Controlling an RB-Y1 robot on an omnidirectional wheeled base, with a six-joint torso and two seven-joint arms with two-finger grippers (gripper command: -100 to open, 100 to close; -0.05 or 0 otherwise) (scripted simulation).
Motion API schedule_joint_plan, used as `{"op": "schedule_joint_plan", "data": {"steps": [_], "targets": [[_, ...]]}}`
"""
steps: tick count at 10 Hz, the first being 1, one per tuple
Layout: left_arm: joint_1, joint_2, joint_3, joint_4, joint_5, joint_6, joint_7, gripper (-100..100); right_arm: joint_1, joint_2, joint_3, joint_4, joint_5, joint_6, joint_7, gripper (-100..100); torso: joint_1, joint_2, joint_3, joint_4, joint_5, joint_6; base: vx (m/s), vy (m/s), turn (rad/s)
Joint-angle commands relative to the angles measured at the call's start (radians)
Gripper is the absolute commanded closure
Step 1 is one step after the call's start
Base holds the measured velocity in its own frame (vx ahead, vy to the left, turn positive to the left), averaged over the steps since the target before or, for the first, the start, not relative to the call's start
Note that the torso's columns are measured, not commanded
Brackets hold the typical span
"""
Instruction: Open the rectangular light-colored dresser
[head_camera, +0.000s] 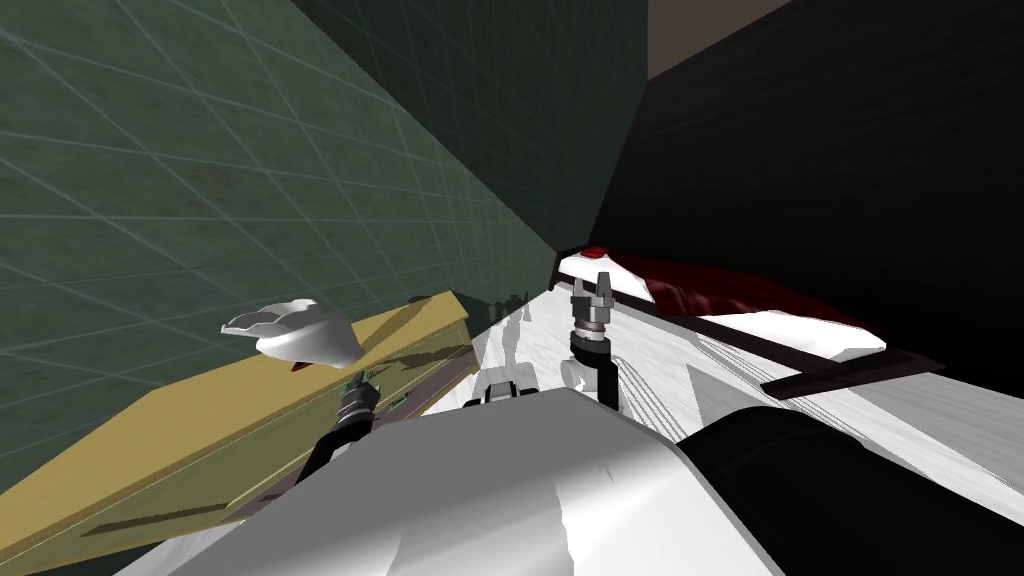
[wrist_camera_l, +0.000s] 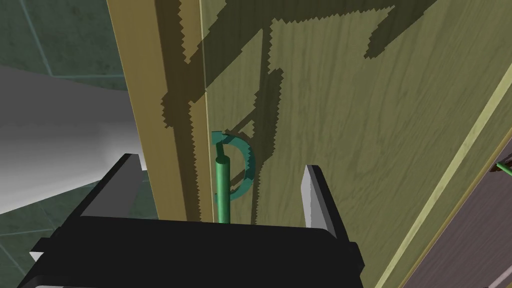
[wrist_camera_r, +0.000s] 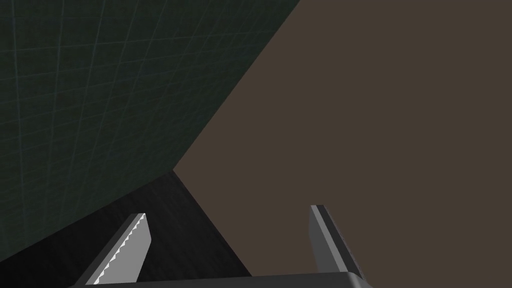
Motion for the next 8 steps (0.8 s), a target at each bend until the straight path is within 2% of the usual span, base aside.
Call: {"op": "schedule_joint_plan", "data": {"steps": [1, 3, 6, 7, 8], "targets": [[-0.001, 0.000, 0.000, 0.001, 0.000, -0.001, 0.000, 100, 0.000, 0.000, 0.000, 0.000, 0.000, 0.000, 0.000, 0, -0.001, -0.001, -0.001, 0.000, 0.000, 0.000, 0.007, 0.010, 0.000], [0.012, 0.000, -0.004, -0.015, 0.003, 0.004, 0.001, 100, 0.000, 0.000, 0.000, 0.000, 0.000, 0.000, 0.000, 0, -0.006, 0.001, 0.000, 0.000, -0.001, 0.000, -0.092, -0.072, 0.012], [0.031, -0.001, -0.009, -0.039, 0.007, 0.011, 0.002, 100, -0.001, 0.000, 0.000, 0.000, 0.000, 0.000, 0.000, 0, -0.002, -0.002, -0.001, -0.001, 0.000, 0.000, -0.159, -0.117, 0.010], [0.026, 0.000, -0.008, -0.032, 0.006, 0.008, 0.002, 100, -0.001, 0.000, 0.000, 0.000, 0.000, 0.000, 0.000, 0, -0.001, -0.004, -0.003, -0.001, 0.000, 0.000, -0.072, -0.062, 0.008], [0.019, 0.001, -0.005, -0.023, 0.005, 0.007, 0.002, -100, 0.000, 0.000, 0.000, 0.000, 0.000, 0.000, 0.000, 0, 0.003, -0.009, -0.006, -0.003, 0.001, 0.000, 0.073, 0.037, -0.008]]}}
